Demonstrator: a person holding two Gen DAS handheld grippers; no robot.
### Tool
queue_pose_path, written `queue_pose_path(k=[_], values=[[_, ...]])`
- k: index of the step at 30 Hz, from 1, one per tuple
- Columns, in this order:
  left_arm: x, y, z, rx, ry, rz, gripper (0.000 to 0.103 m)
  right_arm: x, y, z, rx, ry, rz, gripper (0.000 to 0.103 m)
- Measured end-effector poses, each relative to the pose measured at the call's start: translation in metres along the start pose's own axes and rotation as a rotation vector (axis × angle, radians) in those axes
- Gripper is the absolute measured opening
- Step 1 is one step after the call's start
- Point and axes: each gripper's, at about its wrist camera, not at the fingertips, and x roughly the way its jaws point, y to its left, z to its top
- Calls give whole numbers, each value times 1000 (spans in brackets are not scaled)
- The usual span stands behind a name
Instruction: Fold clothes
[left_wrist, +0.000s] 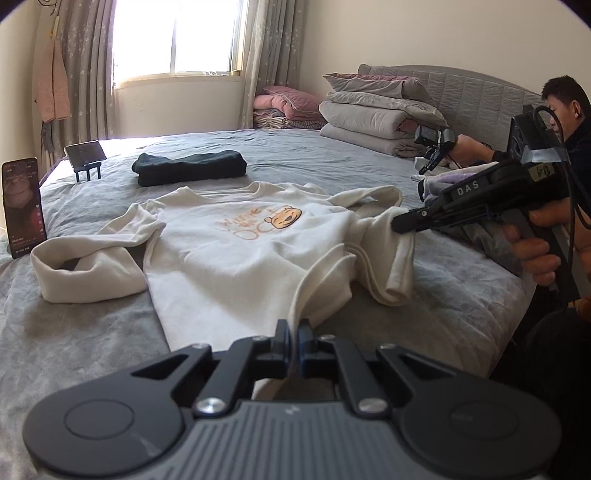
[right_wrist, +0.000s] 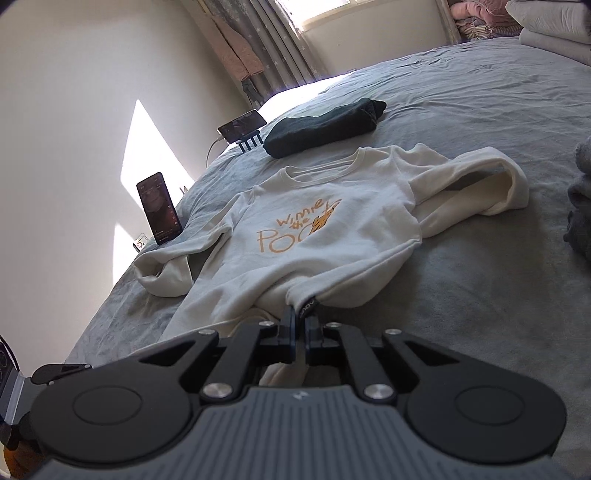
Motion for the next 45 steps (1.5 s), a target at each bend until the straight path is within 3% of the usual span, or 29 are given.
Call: queue_pose_path(k=[5, 9, 12, 15, 19, 23, 26, 29, 31, 33, 45], values=[[1, -1, -5, 38, 62, -22, 5, -38, -21, 0, -6, -5, -72, 6], [-7, 9, -7, -15, 63, -74, 8, -42, -37, -8, 8, 23, -116, 6], [-16, 23, -8, -88, 46, -103, 19, -33, -47, -18, 32, 62, -133, 7], [-25, 39, -9, -169, 22, -67, 36, -30, -53, -27, 49, 78, -158, 14], [-26, 66, -15, -303, 37, -3, 45, -36, -53, -33, 52, 91, -133, 16], [-9, 90, -28, -501, 122, -24, 45, -39, -52, -38, 63, 108, -110, 44], [-3, 95, -32, -588, 119, -72, 43, -37, -51, -44, 69, 125, -92, 44], [-1, 92, -32, -612, 97, -109, 43, -29, -49, -51, 48, 137, -110, 43], [-1, 87, -29, -588, 83, -131, 43, -26, -49, -53, 31, 131, -131, 23], [-1, 81, -26, -567, 64, -150, 44, -25, -52, -52, 45, 113, -143, 16], [12, 62, -14, -547, -14, -221, 44, -21, -56, -52, 66, 115, -163, 19]])
